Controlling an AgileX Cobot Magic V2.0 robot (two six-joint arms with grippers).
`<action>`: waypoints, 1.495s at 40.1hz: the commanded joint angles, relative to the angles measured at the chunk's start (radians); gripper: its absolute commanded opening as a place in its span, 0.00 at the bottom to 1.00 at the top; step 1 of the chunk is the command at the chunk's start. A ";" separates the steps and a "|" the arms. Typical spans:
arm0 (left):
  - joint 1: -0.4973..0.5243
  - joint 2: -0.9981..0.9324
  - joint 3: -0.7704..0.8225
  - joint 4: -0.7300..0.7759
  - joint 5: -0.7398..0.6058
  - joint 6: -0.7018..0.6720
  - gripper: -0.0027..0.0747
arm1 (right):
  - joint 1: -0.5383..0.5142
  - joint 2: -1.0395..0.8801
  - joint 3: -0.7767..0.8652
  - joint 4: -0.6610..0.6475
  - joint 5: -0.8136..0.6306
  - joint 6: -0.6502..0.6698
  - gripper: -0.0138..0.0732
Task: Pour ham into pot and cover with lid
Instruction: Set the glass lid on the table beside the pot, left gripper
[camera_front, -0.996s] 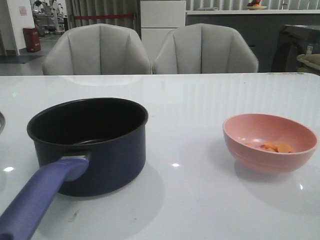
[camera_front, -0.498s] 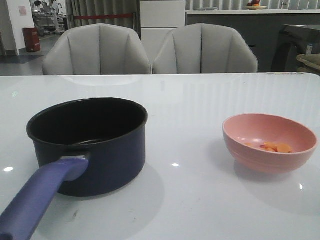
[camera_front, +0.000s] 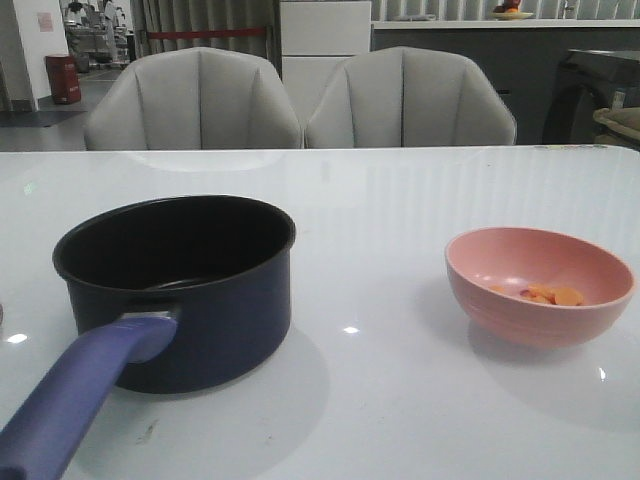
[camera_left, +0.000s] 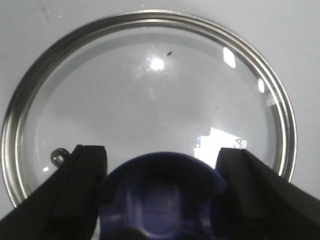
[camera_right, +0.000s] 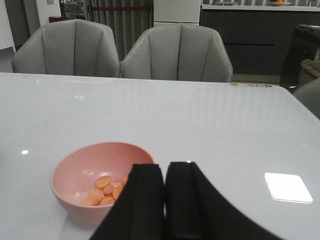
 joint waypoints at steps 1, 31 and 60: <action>-0.027 -0.032 -0.026 0.010 -0.014 0.009 0.65 | -0.005 -0.021 0.010 -0.012 -0.085 -0.004 0.34; -0.097 -0.243 -0.055 0.071 0.078 0.026 0.71 | -0.005 -0.021 0.010 -0.012 -0.085 -0.004 0.34; -0.182 -1.181 0.468 0.034 -0.430 0.026 0.71 | -0.005 -0.020 0.010 -0.012 -0.085 -0.004 0.34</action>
